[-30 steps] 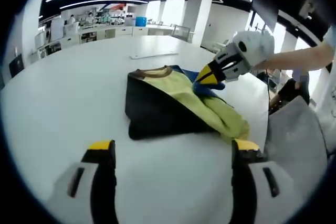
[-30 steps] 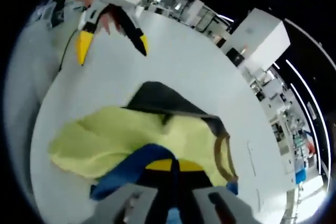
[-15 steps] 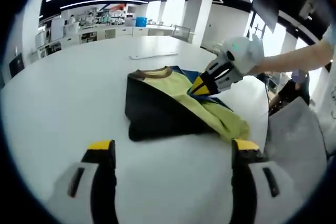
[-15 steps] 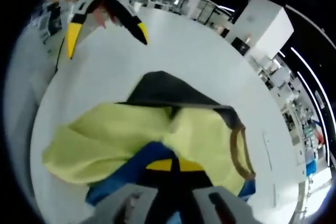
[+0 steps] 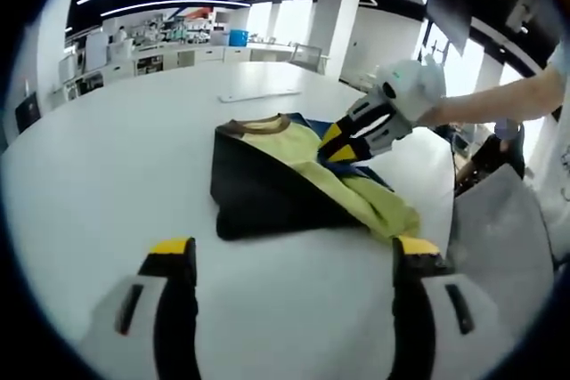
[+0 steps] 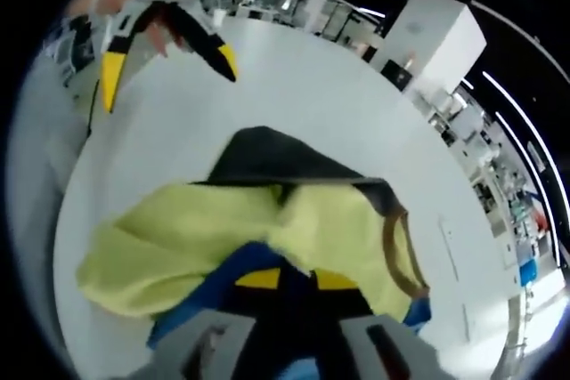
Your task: Fold the garment on the visible template until the final outline fits inside the template.
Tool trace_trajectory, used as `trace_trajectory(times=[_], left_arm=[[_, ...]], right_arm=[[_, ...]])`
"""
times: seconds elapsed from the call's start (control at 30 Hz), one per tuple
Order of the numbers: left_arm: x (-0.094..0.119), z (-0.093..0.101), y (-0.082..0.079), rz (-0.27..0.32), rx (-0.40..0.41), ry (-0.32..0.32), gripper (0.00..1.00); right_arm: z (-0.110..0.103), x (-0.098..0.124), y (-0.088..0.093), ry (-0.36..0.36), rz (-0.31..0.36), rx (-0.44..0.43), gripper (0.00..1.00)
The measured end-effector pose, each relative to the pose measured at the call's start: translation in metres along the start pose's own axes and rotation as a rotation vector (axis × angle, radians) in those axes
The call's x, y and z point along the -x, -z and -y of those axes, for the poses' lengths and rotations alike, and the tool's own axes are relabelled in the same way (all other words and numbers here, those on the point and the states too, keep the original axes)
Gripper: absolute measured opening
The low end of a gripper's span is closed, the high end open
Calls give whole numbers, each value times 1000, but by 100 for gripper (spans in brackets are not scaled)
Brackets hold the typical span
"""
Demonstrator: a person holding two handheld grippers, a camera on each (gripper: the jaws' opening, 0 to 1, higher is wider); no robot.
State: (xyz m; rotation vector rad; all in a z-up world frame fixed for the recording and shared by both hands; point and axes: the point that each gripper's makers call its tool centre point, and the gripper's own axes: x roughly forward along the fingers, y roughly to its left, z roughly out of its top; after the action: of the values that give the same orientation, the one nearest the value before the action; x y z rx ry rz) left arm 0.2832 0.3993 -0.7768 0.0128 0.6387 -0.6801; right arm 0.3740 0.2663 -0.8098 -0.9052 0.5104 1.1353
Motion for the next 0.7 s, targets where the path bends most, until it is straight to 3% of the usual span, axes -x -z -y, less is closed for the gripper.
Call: trace_trajectory(times=[0.27, 0.43, 0.7], left_arm=[[1, 3, 0, -2, -7, 5, 89], [3, 1, 0, -6, -21, 8, 89], [4, 8, -5, -6, -36, 15, 89]], right_arm=[[5, 19, 1, 23, 36, -81, 26], [3, 30, 10, 36, 39, -149, 37], [-8, 49, 26, 80, 69, -290, 64]])
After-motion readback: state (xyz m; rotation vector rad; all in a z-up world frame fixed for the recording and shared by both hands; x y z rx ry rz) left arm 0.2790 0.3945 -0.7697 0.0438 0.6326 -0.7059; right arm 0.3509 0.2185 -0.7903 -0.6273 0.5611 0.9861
